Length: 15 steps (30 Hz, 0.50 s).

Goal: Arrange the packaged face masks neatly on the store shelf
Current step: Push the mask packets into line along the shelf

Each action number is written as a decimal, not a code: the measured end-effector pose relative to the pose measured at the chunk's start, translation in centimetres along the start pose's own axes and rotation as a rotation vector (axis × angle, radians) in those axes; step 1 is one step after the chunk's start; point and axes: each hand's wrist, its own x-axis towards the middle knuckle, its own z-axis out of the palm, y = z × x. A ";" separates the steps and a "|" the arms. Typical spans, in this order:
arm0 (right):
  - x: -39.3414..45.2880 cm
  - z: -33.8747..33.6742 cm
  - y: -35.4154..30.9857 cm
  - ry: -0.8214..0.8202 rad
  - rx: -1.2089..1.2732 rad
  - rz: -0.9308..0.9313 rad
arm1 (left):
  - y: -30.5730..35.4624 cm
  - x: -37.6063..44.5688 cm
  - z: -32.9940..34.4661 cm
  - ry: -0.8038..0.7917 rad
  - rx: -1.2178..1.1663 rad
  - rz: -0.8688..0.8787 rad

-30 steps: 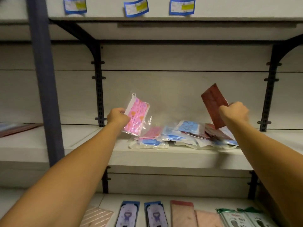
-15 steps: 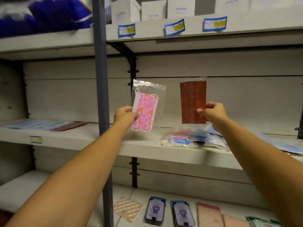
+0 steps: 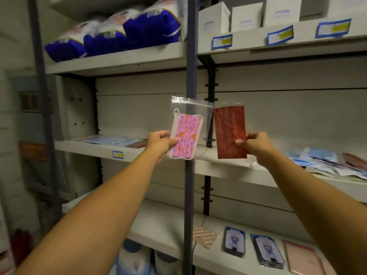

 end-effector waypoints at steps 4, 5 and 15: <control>-1.9 4.6 -0.7 -0.038 0.021 0.011 | -0.8 -1.4 -5.2 0.038 0.020 -0.011; -2.4 5.8 -0.9 -0.048 0.024 0.013 | -1.0 -1.8 -6.5 0.049 0.022 -0.012; -5.8 17.1 -1.9 -0.097 -0.006 0.045 | -2.5 -3.7 -17.8 0.159 0.085 -0.067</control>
